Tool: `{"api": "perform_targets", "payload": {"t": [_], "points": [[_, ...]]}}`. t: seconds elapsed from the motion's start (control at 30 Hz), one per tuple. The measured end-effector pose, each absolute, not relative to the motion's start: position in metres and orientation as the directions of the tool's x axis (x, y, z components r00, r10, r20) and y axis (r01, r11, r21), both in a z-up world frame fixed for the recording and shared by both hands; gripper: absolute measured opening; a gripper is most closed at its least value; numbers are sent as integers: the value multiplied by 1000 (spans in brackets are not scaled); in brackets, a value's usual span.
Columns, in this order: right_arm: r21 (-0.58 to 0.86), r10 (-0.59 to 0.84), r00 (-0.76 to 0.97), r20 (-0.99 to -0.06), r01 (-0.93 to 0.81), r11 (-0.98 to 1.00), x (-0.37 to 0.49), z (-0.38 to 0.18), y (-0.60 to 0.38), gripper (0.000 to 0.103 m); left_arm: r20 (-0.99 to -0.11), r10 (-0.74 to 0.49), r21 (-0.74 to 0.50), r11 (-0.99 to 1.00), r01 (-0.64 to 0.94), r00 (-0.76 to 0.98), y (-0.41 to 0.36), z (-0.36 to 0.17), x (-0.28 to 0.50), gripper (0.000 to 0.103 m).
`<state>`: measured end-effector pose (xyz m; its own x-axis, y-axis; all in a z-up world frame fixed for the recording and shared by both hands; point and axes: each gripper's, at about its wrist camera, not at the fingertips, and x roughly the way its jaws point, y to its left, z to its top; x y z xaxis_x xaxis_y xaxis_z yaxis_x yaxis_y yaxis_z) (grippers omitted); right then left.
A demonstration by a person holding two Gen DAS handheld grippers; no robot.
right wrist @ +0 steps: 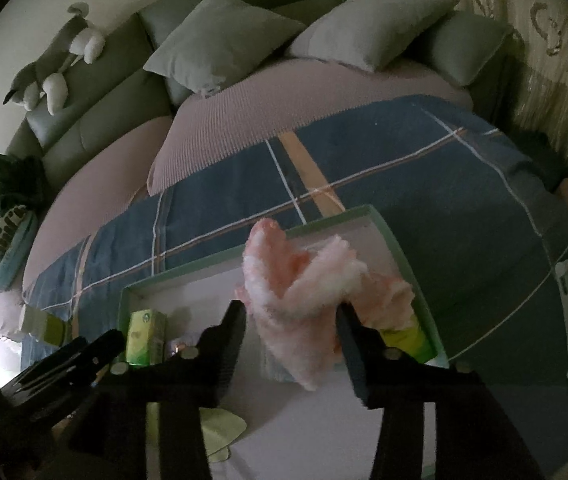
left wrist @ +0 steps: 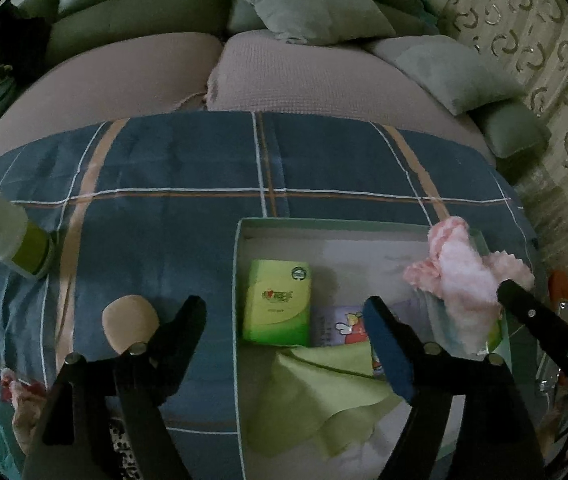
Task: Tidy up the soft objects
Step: 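Withdraw both tools from the tray toward the remaining pile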
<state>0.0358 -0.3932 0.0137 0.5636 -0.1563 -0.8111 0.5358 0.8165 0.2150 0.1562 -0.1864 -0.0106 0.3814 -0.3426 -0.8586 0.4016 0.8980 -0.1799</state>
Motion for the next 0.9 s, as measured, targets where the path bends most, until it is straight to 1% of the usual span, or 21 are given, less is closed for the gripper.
{"api": "perform_targets", "payload": {"t": [0.07, 0.1, 0.13, 0.17, 0.3, 0.7, 0.9], "points": [[209, -166, 567, -807, 536, 818, 35, 16, -393, 63, -861, -330, -176, 908, 380, 387, -182, -13, 157, 82], [209, -166, 568, -806, 536, 818, 35, 16, -393, 66, -862, -324, -176, 912, 371, 389, -179, -14, 159, 83], [209, -167, 570, -805, 534, 819, 34, 16, -393, 71, -866, -315, -174, 918, 357, 389, -176, -15, 161, 87], [206, -169, 571, -803, 533, 820, 34, 16, -393, 72, -866, -311, -174, 921, 348, 391, -173, -17, 162, 88], [182, -189, 564, -804, 535, 825, 34, 17, -392, 81, -871, -278, -154, 937, 313, 405, -161, -18, 167, 88], [173, -211, 570, -795, 544, 821, 30, 27, -389, 83, -876, -208, -100, 961, 257, 436, -124, -5, 167, 88], [165, -214, 604, -767, 509, 845, 30, 44, -373, 83, -879, -125, -21, 974, 225, 461, -98, 2, 161, 88]]}}
